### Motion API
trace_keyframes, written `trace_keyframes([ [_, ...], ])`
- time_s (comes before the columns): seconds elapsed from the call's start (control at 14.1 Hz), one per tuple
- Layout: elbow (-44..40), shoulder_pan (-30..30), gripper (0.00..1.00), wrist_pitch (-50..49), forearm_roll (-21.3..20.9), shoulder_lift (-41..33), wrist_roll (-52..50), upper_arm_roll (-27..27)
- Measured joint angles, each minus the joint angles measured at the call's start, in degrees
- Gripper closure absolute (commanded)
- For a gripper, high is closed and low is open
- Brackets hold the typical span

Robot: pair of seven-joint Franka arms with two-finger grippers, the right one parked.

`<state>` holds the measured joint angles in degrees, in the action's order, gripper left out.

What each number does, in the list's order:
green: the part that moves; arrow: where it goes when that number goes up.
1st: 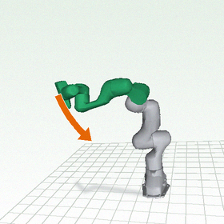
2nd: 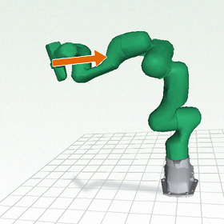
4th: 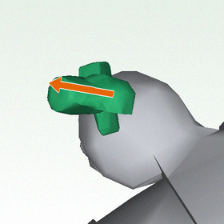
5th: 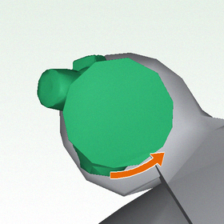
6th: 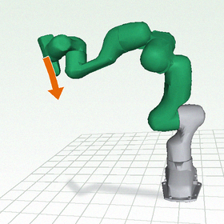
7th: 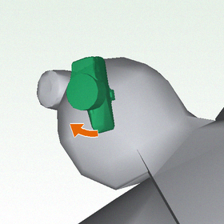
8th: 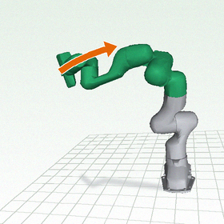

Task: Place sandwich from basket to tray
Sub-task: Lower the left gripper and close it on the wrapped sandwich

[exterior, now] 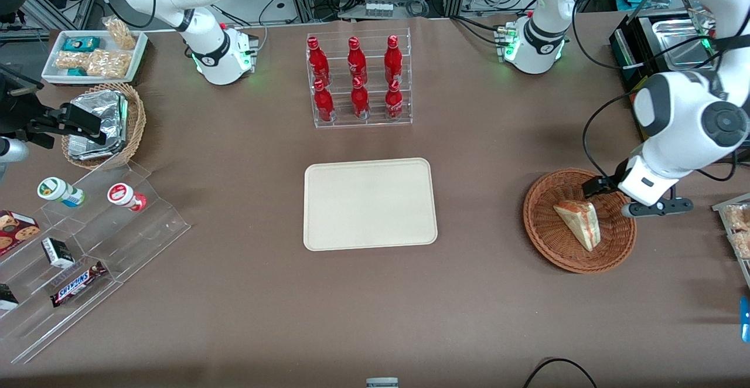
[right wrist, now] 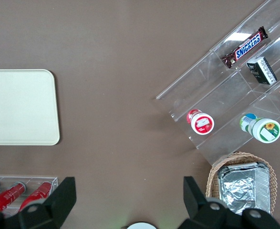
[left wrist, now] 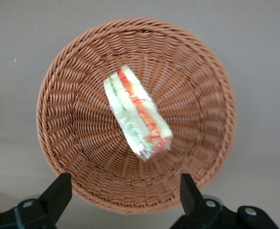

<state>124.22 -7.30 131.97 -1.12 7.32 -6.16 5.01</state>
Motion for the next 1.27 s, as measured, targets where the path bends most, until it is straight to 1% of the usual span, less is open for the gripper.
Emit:
trace_keyframes([
  [0.14,1.9,-0.2,0.00,1.9,0.1,0.1,-7.4,0.0],
  [0.28,2.0,-0.2,0.00,2.8,0.2,0.6,-18.2,0.2],
  [0.49,1.9,-0.1,0.00,9.0,0.2,3.1,-35.0,0.8],
  [0.64,1.7,0.1,0.00,13.3,0.2,5.6,-40.1,1.1],
  [0.78,0.9,0.1,0.00,14.5,0.2,8.1,-41.5,1.1],
  [0.85,0.5,0.1,0.17,14.6,0.2,9.2,-41.6,1.1],
  [0.92,0.2,0.1,0.52,14.6,0.2,10.2,-41.7,1.1],
  [0.99,0.1,0.1,0.85,14.6,0.2,11.0,-41.7,1.1],
  [1.06,0.0,0.2,0.90,14.6,0.2,11.4,-41.7,1.1],
  [1.2,-0.3,0.5,0.93,13.6,0.0,11.4,-41.4,1.2],
  [1.27,-1.0,0.7,0.94,11.4,-0.1,11.1,-40.7,1.3],
])
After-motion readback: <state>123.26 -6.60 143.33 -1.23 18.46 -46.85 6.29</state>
